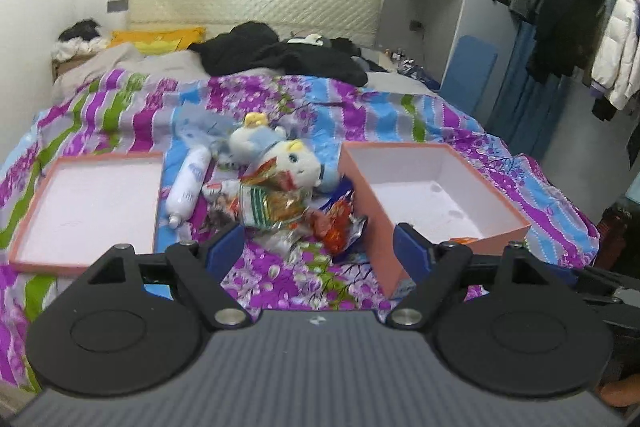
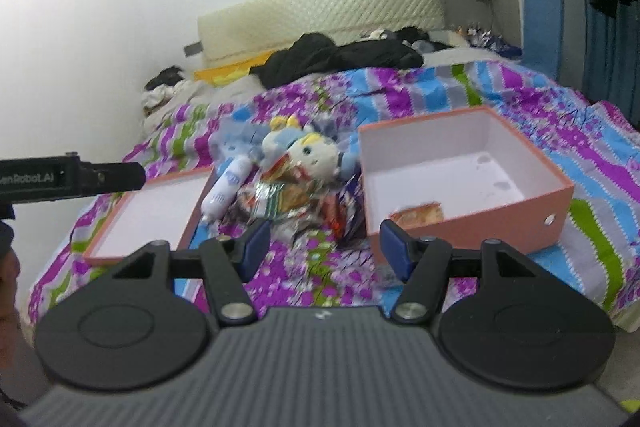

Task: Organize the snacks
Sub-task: 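Pull both tools back from the box toward the snack pile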

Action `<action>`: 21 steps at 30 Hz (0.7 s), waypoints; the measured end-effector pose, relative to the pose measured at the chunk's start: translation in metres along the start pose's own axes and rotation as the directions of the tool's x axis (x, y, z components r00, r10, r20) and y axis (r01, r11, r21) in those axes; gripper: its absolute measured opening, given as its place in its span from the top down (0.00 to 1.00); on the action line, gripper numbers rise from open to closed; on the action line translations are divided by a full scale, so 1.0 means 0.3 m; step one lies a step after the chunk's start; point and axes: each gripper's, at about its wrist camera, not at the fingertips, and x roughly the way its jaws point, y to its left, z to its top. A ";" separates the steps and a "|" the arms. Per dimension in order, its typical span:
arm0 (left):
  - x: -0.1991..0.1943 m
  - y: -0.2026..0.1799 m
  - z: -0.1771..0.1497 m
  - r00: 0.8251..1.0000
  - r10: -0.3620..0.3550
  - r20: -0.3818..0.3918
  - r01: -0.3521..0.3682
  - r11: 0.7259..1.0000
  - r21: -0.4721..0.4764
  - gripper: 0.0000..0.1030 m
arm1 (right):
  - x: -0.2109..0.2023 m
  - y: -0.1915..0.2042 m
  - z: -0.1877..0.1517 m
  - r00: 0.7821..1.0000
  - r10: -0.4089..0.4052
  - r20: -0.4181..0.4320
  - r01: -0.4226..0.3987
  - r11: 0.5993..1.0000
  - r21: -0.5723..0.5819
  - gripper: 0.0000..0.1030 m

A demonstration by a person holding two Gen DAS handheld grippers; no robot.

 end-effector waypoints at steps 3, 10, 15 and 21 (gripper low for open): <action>0.011 0.038 -0.039 1.000 0.007 -0.020 -0.007 1.000 -0.024 0.18 | 0.020 0.025 -0.026 1.000 0.012 -0.024 -0.013 1.000 -0.013 0.39; 0.103 0.071 -0.080 0.997 0.010 -0.077 -0.014 0.999 -0.048 0.16 | 0.097 0.049 -0.035 0.998 0.005 -0.058 -0.006 1.000 -0.017 0.39; 0.180 0.123 -0.095 0.993 0.019 -0.116 -0.028 0.997 -0.074 0.16 | 0.172 0.077 -0.042 0.996 0.010 -0.090 -0.013 0.999 -0.035 0.39; 0.295 0.235 -0.090 0.992 0.016 -0.129 -0.037 0.986 -0.164 0.15 | 0.281 0.118 -0.045 0.992 0.016 -0.129 -0.026 0.996 -0.081 0.39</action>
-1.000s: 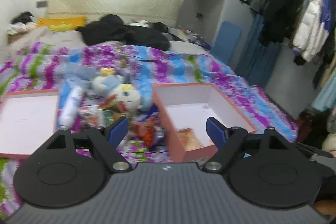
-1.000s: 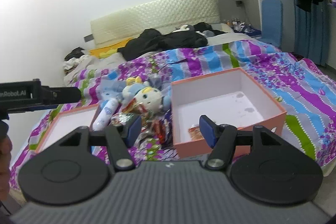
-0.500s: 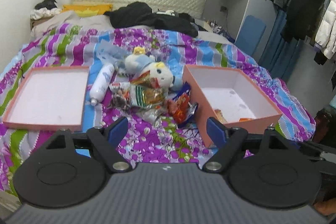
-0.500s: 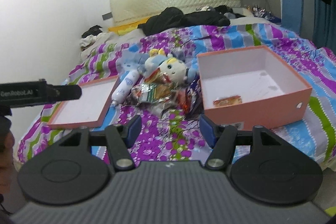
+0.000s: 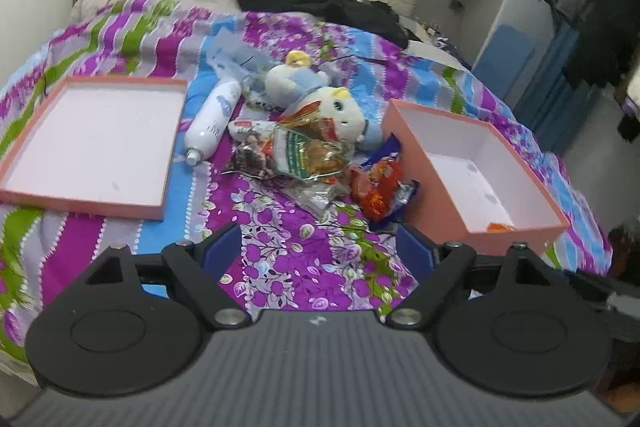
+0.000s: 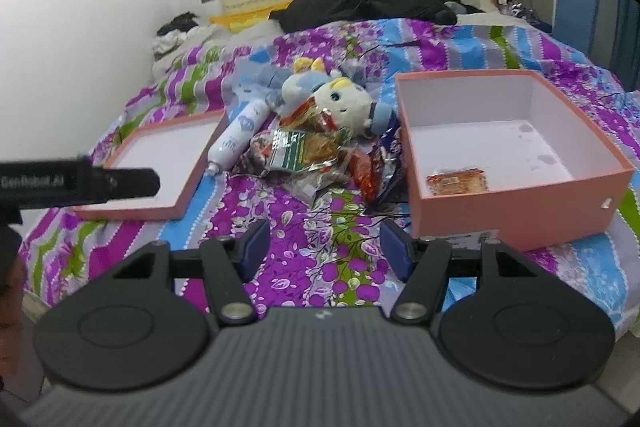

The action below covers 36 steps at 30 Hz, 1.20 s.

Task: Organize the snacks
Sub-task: 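Pull both tools back from the box toward the snack pile, then grasp the green-labelled snack bag with left tool while right grasps red wrapper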

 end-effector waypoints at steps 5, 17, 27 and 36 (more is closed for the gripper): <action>0.105 0.078 0.043 1.000 0.016 -0.012 -0.017 0.999 -0.039 0.15 | 0.103 0.026 0.034 1.000 -0.007 -0.016 0.007 0.999 -0.037 0.39; 0.548 0.242 0.180 0.990 -0.100 -0.097 0.083 0.982 -0.172 0.15 | 0.472 0.071 0.116 0.985 -0.157 -0.068 0.142 0.973 -0.184 0.41; 0.923 0.343 0.272 0.959 -0.197 -0.203 0.142 0.956 -0.256 0.20 | 0.759 0.069 0.161 0.930 -0.319 -0.184 0.267 0.928 -0.260 0.42; 1.061 0.401 0.275 0.903 -0.303 -0.304 0.154 0.890 -0.428 0.47 | 0.873 0.047 0.152 0.894 -0.362 -0.266 0.280 0.912 -0.300 0.42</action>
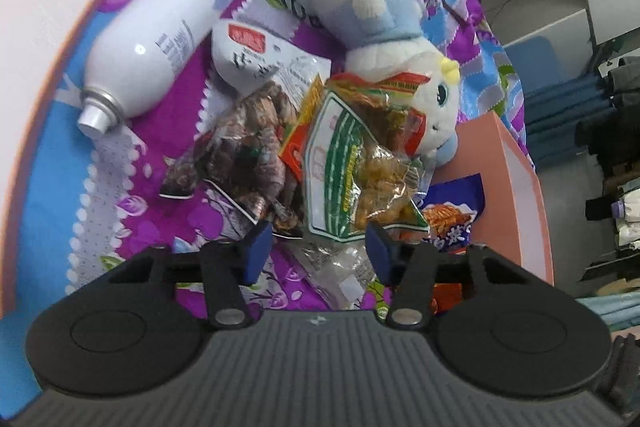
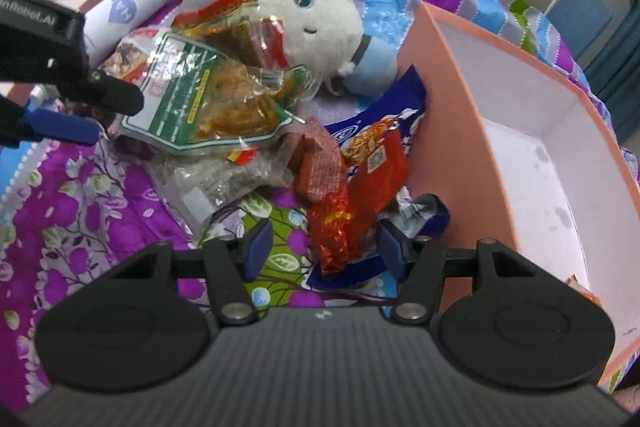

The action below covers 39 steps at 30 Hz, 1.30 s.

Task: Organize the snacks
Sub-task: 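Grasp the green-labelled snack bag with left tool while right grasps red wrapper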

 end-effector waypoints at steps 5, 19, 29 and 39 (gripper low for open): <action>0.049 -0.006 0.016 0.998 -0.055 -0.038 0.053 0.997 -0.051 0.57 | 0.061 -0.003 0.026 0.998 0.046 -0.049 -0.047 0.999 -0.022 0.48; 0.108 -0.008 0.024 1.000 -0.001 -0.026 -0.001 0.996 -0.088 0.93 | 0.145 0.003 0.036 0.979 0.116 -0.167 -0.135 0.985 -0.109 0.62; 0.036 -0.008 -0.010 0.996 -0.057 0.066 0.064 0.992 -0.105 1.00 | 0.103 -0.037 0.000 0.984 0.126 -0.124 -0.140 0.983 -0.115 0.77; -0.064 -0.001 -0.158 0.991 -0.044 0.124 0.053 0.996 -0.070 1.00 | -0.026 -0.019 -0.101 0.990 0.139 -0.003 -0.139 0.987 -0.085 0.77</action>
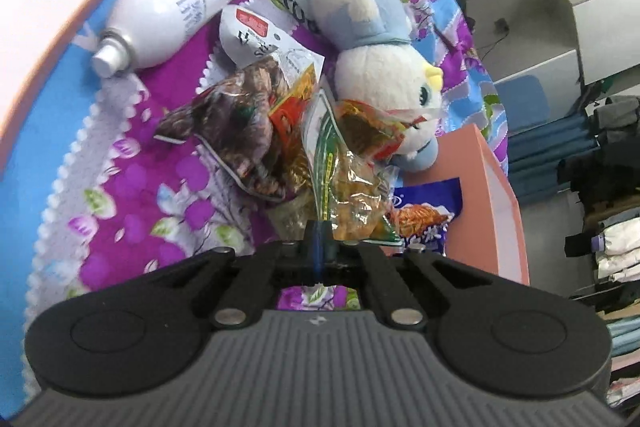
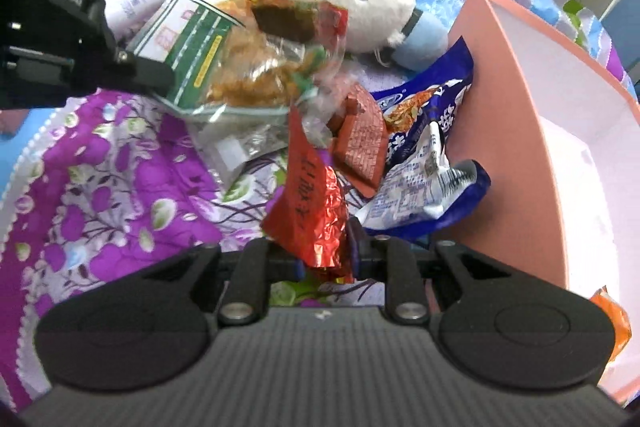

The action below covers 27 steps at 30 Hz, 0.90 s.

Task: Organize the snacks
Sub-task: 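Grasp the green-labelled snack bag with left tool while right grasps red wrapper, then lift the green bag with left tool while right lifts the red wrapper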

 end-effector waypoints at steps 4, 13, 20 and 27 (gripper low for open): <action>-0.070 0.025 -0.070 0.999 -0.016 0.030 0.015 1.000 0.011 1.00 | -0.027 0.028 -0.054 0.999 0.009 0.051 -0.009 1.000 -0.002 0.77; -0.273 0.082 -0.300 0.995 0.012 0.101 -0.013 1.000 0.009 1.00 | -0.118 0.115 -0.193 0.989 0.034 0.143 -0.023 0.997 -0.075 0.77; -0.398 0.119 -0.494 0.992 0.057 0.115 -0.056 0.998 -0.009 1.00 | -0.204 0.141 -0.285 0.983 0.014 0.184 0.009 0.993 -0.121 0.77; -0.521 0.162 -0.594 0.982 0.123 0.144 -0.122 0.992 -0.021 1.00 | -0.227 0.163 -0.378 0.980 -0.002 0.198 0.031 0.989 -0.141 0.77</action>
